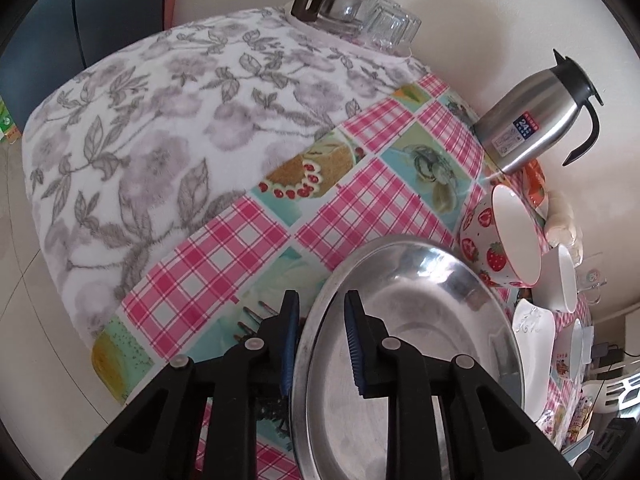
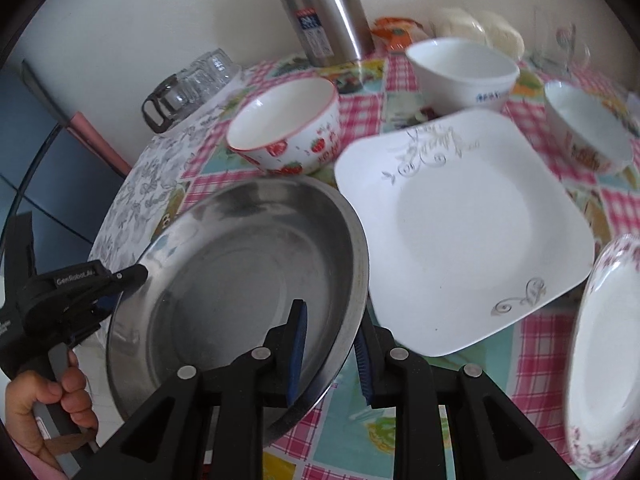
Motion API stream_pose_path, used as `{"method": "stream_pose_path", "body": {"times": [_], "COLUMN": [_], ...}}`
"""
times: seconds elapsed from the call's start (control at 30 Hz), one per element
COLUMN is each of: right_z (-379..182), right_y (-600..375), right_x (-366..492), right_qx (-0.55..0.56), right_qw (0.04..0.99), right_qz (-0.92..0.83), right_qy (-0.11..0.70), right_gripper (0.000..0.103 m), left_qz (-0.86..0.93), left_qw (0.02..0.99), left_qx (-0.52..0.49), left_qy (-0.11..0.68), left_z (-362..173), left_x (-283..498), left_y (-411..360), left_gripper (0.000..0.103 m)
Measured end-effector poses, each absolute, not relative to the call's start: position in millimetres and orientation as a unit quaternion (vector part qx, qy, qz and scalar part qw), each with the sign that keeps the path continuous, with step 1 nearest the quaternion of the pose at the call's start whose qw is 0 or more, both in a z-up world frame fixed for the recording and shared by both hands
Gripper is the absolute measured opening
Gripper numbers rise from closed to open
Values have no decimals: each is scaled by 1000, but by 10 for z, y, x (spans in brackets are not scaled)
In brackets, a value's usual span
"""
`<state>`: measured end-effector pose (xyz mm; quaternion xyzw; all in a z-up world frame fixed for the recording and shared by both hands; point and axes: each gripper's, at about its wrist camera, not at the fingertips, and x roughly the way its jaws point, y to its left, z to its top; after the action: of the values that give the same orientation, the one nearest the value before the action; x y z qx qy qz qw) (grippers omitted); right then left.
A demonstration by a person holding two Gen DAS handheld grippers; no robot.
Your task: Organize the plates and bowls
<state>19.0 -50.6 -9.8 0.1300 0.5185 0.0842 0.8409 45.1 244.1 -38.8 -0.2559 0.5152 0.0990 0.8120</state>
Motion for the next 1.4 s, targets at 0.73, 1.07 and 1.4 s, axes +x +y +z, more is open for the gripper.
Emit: {"method": "stream_pose_path", "body": {"times": [0.73,1.07,1.4], "right_z": [338,441,493], "right_y": [-620,-820,-1448], "right_x": [-3,-46,-19], "right_qx": [134,147,184], "right_qw": [871,880,886], "right_qz": [109,95,31], "right_qy": [460,442,424], "right_gripper": [26,26,27], "left_qz": [80,58,2], "left_qw": [857,871,879], "left_qx": [-259,-232,-172], "left_qy": [438,430,446], "left_z": [159,366,589], "left_x": [167,244,542], "left_y": [2347,2023,1224], "left_gripper": [24,24,24]}}
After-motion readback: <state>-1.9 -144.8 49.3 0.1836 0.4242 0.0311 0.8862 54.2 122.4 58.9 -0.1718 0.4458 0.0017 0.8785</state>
